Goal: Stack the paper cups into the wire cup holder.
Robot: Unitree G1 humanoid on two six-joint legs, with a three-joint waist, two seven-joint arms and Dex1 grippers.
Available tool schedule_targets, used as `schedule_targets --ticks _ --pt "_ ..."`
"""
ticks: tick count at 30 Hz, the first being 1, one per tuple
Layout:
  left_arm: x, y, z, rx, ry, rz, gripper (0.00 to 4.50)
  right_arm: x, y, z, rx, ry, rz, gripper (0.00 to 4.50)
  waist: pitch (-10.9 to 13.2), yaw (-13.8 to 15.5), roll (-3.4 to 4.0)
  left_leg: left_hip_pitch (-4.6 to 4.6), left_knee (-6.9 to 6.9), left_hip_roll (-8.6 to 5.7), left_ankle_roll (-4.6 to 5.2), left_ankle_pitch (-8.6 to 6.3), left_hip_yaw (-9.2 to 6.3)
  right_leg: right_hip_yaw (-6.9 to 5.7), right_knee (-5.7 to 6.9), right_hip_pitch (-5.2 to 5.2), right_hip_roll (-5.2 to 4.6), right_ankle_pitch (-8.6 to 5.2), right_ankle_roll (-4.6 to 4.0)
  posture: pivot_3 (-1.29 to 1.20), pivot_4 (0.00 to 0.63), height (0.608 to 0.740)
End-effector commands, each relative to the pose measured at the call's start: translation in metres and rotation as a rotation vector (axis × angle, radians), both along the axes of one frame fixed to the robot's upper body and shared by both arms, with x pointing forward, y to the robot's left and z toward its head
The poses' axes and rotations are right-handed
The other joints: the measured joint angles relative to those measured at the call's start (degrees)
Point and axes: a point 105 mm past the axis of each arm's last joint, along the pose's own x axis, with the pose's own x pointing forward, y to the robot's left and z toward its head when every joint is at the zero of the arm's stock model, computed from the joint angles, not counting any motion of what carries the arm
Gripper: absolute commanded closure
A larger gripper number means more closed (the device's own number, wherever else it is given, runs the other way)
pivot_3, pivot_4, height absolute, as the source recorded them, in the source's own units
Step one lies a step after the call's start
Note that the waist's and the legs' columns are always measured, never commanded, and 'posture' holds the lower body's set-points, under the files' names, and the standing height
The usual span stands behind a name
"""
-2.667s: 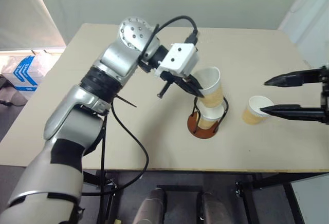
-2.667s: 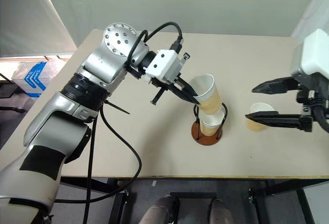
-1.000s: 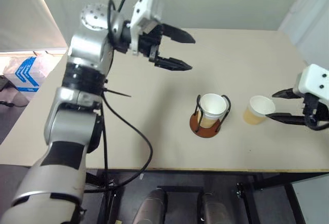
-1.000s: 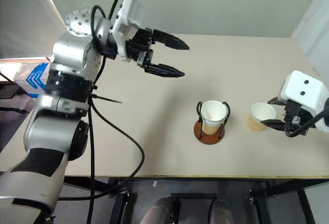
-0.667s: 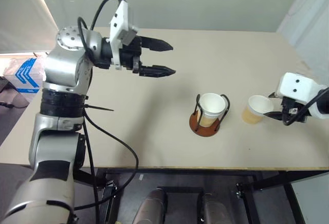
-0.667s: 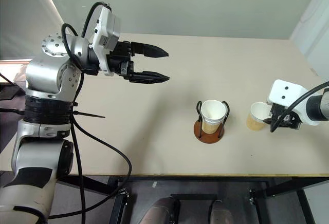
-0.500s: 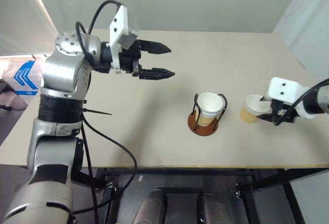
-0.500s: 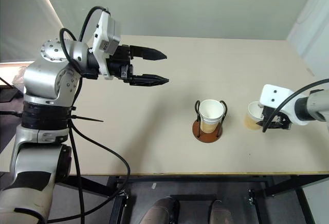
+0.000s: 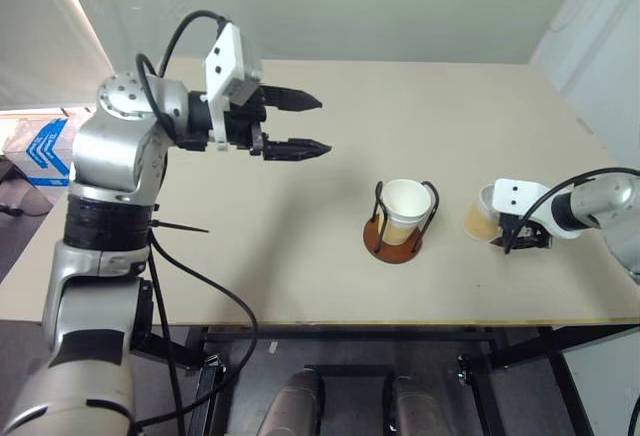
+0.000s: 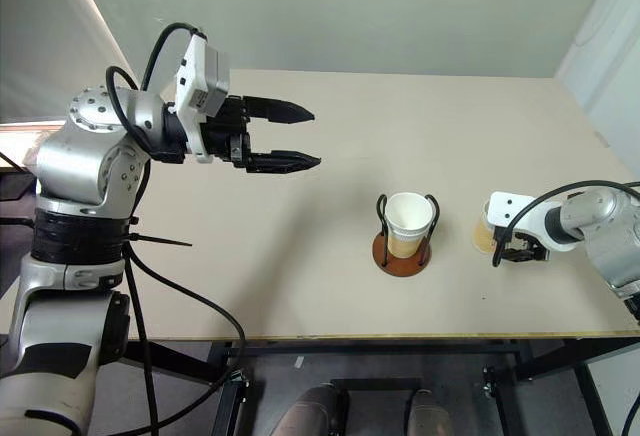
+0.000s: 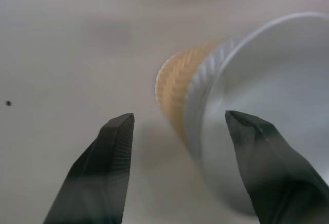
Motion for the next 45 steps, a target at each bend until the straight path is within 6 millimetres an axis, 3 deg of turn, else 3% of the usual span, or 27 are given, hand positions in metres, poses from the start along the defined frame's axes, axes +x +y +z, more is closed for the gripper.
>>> schedule_targets --ticks 1,6,12,17,21,24,29,37,43,45 --pt "-0.003 0.003 0.010 0.010 -0.056 0.017 0.75 0.004 0.003 0.014 -0.005 -0.039 0.024 2.76 0.0 0.0 0.00 0.00 -0.07 0.00 -0.04 0.02 0.00 0.00 0.00 -0.03 -0.01 -0.02 -0.03 0.00 0.150 0.740" --pt "-0.009 0.006 0.003 0.057 -0.057 -0.018 0.75 -0.008 0.010 0.026 0.053 -0.017 0.061 4.48 0.0 0.0 0.01 -0.01 -0.23 0.01 -0.09 0.02 0.00 -0.03 -0.01 -0.10 -0.01 -0.08 -0.12 0.00 0.150 0.740" --pt "-0.022 0.016 -0.010 0.122 -0.010 -0.078 0.75 -0.035 0.023 0.068 0.115 -0.024 0.131 4.48 0.0 0.0 0.00 -0.09 -0.29 0.00 -0.63 0.20 -0.02 -0.06 0.00 -0.17 0.00 -0.26 -0.30 0.00 0.150 0.740" --pt "-0.030 0.021 -0.023 0.167 0.049 -0.116 0.75 -0.055 0.063 0.115 0.171 -0.083 0.291 4.48 0.0 -0.3 0.00 -0.08 -0.39 0.00 -0.60 0.11 -0.02 -0.02 0.02 -0.25 0.01 -0.32 -0.35 0.00 0.150 0.740" --pt "-0.034 0.017 -0.031 0.181 0.065 -0.135 0.75 -0.056 0.098 0.130 0.192 -0.135 0.405 4.48 0.0 -0.6 -0.05 -0.06 -0.51 0.04 -0.58 0.11 -0.15 -0.06 0.06 -0.33 0.09 -0.37 -0.44 0.00 0.150 0.740" --pt "-0.037 0.011 -0.035 0.182 0.077 -0.152 0.75 -0.054 0.119 0.131 0.202 -0.142 0.472 4.48 0.0 -0.7 -0.05 -0.07 -0.52 0.05 -0.53 0.09 -0.26 -0.08 0.08 -0.37 0.12 -0.35 -0.51 0.00 0.150 0.740" --pt "-0.039 0.008 -0.036 0.192 0.077 -0.154 0.75 -0.042 0.136 0.118 0.140 -0.106 0.554 4.48 0.0 -0.6 -0.04 -0.11 -0.53 0.04 -0.49 0.13 -0.28 -0.11 0.10 -0.41 0.11 -0.34 -0.54 0.00 0.150 0.740" --pt "-0.041 0.008 -0.033 0.188 0.070 -0.131 0.75 -0.025 0.132 0.097 0.052 -0.048 0.578 4.48 0.0 -0.7 -0.04 -0.10 -0.54 0.05 -0.50 0.14 -0.29 -0.13 0.11 -0.44 0.09 -0.27 -0.65 0.00 0.150 0.740" --pt "-0.040 0.006 -0.031 0.174 0.070 -0.121 0.75 -0.022 0.139 0.098 0.063 -0.049 0.599 4.48 0.0 -0.8 -0.04 -0.08 -0.65 0.06 -0.53 0.16 -0.29 -0.15 0.11 -0.46 0.09 -0.25 -0.69 0.00 0.150 0.740" --pt "-0.039 0.007 -0.031 0.176 0.069 -0.117 0.75 -0.022 0.144 0.106 0.092 -0.069 0.603 3.90 0.0 -0.8 -0.04 -0.07 -0.68 0.06 -0.54 0.17 -0.29 -0.14 0.11 -0.47 0.09 -0.22 -0.74 0.00 0.150 0.740"
